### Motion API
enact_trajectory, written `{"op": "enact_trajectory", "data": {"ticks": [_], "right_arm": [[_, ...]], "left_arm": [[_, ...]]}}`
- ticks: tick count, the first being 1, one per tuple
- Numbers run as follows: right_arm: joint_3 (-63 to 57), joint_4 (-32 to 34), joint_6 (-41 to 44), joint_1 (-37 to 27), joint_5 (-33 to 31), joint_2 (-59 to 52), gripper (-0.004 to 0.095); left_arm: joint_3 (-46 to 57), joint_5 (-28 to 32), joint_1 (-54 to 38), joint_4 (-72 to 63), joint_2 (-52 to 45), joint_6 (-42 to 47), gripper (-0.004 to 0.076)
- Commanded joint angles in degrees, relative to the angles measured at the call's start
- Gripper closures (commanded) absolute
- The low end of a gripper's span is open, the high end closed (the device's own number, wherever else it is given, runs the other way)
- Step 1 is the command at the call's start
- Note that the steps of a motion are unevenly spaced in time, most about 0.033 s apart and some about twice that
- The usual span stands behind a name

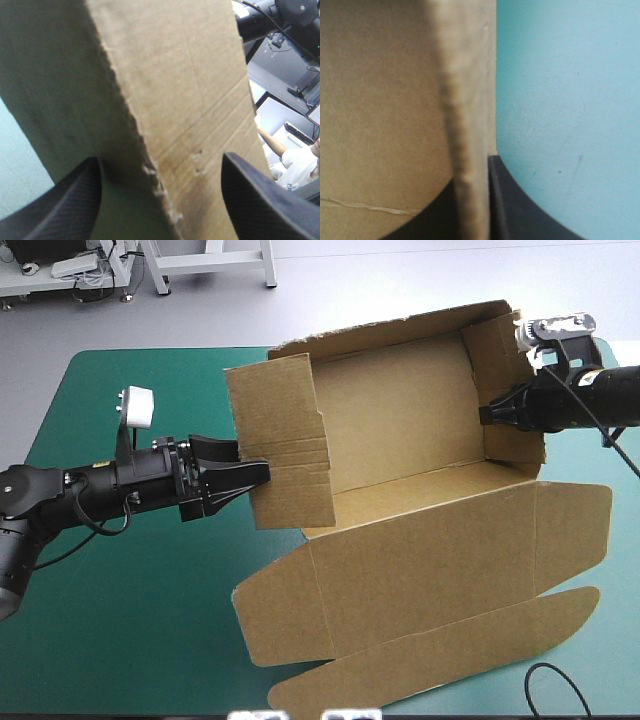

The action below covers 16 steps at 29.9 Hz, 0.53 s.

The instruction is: Fold the box

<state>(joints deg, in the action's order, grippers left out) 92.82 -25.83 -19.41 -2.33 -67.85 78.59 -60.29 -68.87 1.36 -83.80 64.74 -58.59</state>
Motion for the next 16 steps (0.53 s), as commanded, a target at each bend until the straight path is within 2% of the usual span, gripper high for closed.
{"op": "enact_trajectory", "data": {"ticks": [1,7,11,16], "right_arm": [[1.66,-2.90,1.06,-0.05,3.67,-1.72,0.0924],[1.66,-1.51,2.46,2.42,6.02,-1.72,0.0922],[1.66,2.04,5.47,5.94,8.84,-1.45,0.0922],[1.66,3.98,8.75,9.14,10.56,-0.14,0.0922]], "left_arm": [[-1.97,1.53,1.38,-5.09,-1.10,0.34,0.0199],[-4.51,8.81,4.18,-2.15,-1.10,2.40,0.0199],[-8.12,16.32,7.78,8.95,-1.10,9.88,0.0200],[-11.00,21.91,10.60,19.95,-1.10,18.10,0.0200]]}}
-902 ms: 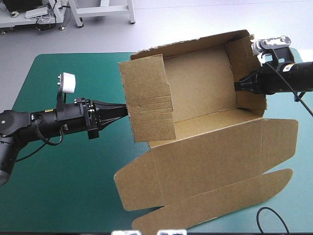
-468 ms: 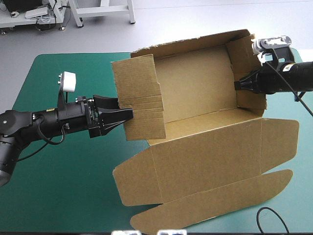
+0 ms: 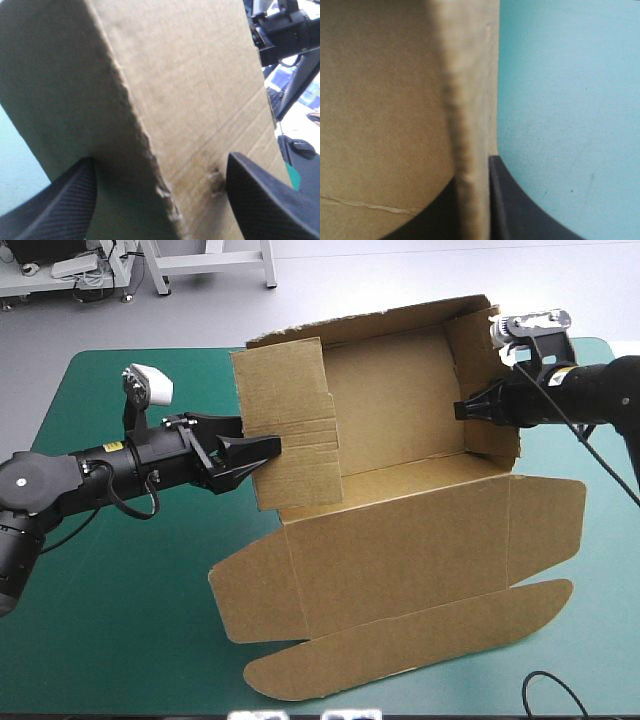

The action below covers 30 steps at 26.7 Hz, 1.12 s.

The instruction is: Fold the box

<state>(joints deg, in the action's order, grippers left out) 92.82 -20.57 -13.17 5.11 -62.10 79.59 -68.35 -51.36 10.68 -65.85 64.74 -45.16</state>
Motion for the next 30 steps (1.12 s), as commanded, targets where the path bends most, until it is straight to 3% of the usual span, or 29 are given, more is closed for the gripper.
{"op": "enact_trajectory", "data": {"ticks": [1,7,16,21,25,30], "right_arm": [[1.66,-0.87,3.09,2.30,5.44,-0.94,0.0922],[1.66,1.29,7.05,6.22,8.84,0.60,0.0922],[1.66,9.60,14.80,13.67,13.28,3.86,0.0920],[1.66,10.34,16.53,16.09,14.26,4.64,0.0920],[1.66,9.88,18.19,16.55,14.43,5.25,0.0920],[1.66,9.99,20.33,19.28,15.26,7.08,0.0920]], "left_arm": [[-3.21,5.17,1.43,4.06,-1.10,6.04,0.0200],[-3.43,7.03,1.96,15.83,-0.43,15.99,0.0226],[-3.58,8.17,2.91,18.95,3.22,19.20,0.0301],[-3.58,9.72,2.91,22.51,4.42,22.02,0.0342],[-3.58,10.73,2.91,31.78,5.26,30.89,0.0345],[-3.58,10.20,2.91,36.39,7.23,34.07,0.0461]]}}
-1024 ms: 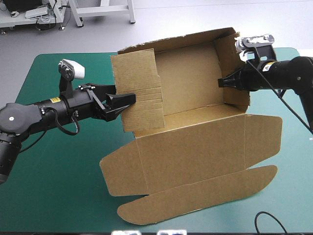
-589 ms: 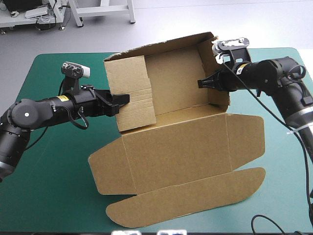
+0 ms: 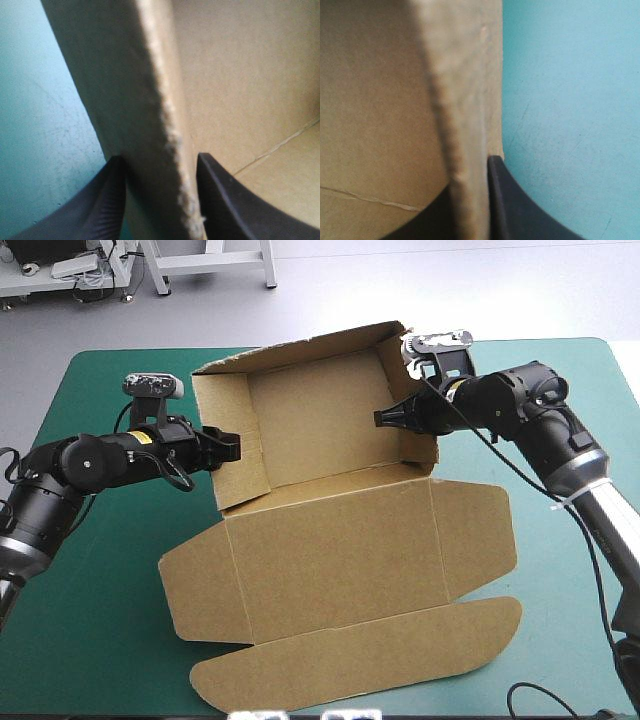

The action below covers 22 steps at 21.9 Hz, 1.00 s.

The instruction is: Fold the box

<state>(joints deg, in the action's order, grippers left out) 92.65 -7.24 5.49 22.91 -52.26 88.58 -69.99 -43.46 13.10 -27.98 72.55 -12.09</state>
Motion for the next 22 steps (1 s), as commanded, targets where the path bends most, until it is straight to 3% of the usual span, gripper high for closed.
{"op": "enact_trajectory", "data": {"ticks": [1,3,4,8,14,17,22], "right_arm": [[1.83,-3.34,1.67,2.07,5.67,-1.62,0.0920],[1.83,-3.25,2.54,2.77,5.84,-0.64,0.0920],[1.83,-3.39,2.54,2.77,5.61,-0.32,0.0920],[1.83,-3.58,2.19,2.77,4.02,1.57,0.0921],[1.83,-0.22,0.97,2.77,-3.27,4.80,0.0921],[1.83,0.63,0.97,2.77,-7.63,7.75,0.0921],[1.83,-1.27,0.97,2.77,-8.09,9.80,0.0921]], "left_arm": [[-1.94,2.31,0.49,-1.62,-0.30,0.99,0.0499],[-1.94,2.37,1.08,-1.24,0.35,0.99,0.0681],[-1.94,2.70,1.83,-0.73,0.78,0.99,0.0732],[-1.94,3.66,5.04,0.10,3.47,2.22,0.0733],[-1.94,2.35,7.79,0.33,9.97,2.22,0.0733],[-2.52,-4.84,7.81,2.26,15.65,2.22,0.0733],[-4.12,-11.36,7.81,5.31,20.26,3.16,0.0733]]}}
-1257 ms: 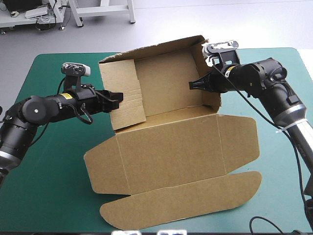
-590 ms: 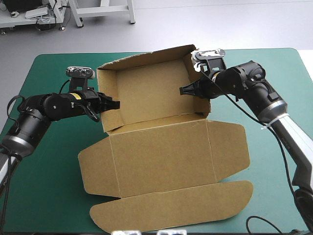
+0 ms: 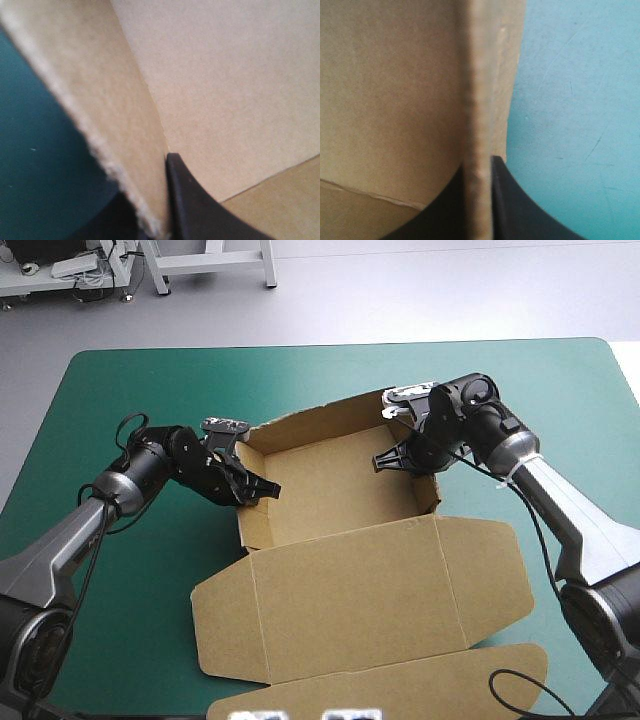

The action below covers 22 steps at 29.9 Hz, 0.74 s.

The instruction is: Fold the box

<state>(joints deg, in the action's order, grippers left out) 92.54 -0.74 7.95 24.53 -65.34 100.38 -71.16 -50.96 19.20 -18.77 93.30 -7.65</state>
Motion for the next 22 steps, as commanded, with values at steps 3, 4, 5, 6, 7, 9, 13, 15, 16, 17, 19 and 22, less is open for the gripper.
{"op": "enact_trajectory", "data": {"ticks": [3,4,5,6,7,9,13,15,16,17,19,22], "right_arm": [[1.94,-9.96,-1.49,1.14,4.99,-1.27,0.0921],[1.94,-10.61,-1.49,1.14,4.99,-0.96,0.0921],[1.94,-11.02,-1.49,1.14,4.84,-0.79,0.0921],[1.94,-11.03,-1.49,1.14,4.39,-0.35,0.0921],[1.94,-11.12,-1.49,1.14,3.99,-0.06,0.0921],[1.94,-10.85,-1.49,1.14,2.91,0.72,0.0921],[1.94,-10.93,-1.49,1.14,2.15,1.51,0.0921],[1.94,-10.93,-1.23,1.14,2.04,1.45,0.0921],[1.94,-10.82,-0.81,1.14,2.04,1.45,0.0921],[1.94,-10.58,-0.24,1.03,1.94,1.45,0.0921],[1.94,-9.65,0.93,1.03,1.55,1.45,0.0921],[1.94,-8.23,1.27,1.03,0.16,1.45,0.0921]], "left_arm": [[-6.11,-8.41,1.81,-1.55,1.66,0.86,0.0733],[-7.63,-10.21,1.96,-0.63,2.33,1.17,0.0733],[-8.90,-12.09,2.10,0.32,2.86,2.08,0.0733],[-10.58,-13.86,2.35,1.87,3.46,3.18,0.0733],[-12.27,-15.64,2.76,3.38,3.99,4.07,0.0733],[-15.58,-18.82,3.59,6.40,5.14,5.86,0.0733],[-20.38,-22.90,5.80,11.11,6.93,8.12,0.0733],[-20.75,-22.36,6.91,12.67,7.06,8.77,0.0733],[-20.75,-22.29,7.55,13.98,7.06,9.13,0.0733],[-20.75,-22.41,8.15,15.73,7.17,9.89,0.0733],[-20.75,-22.85,9.28,18.77,7.56,10.33,0.0733],[-20.75,-22.85,9.92,19.84,8.29,10.33,0.0733]]}}
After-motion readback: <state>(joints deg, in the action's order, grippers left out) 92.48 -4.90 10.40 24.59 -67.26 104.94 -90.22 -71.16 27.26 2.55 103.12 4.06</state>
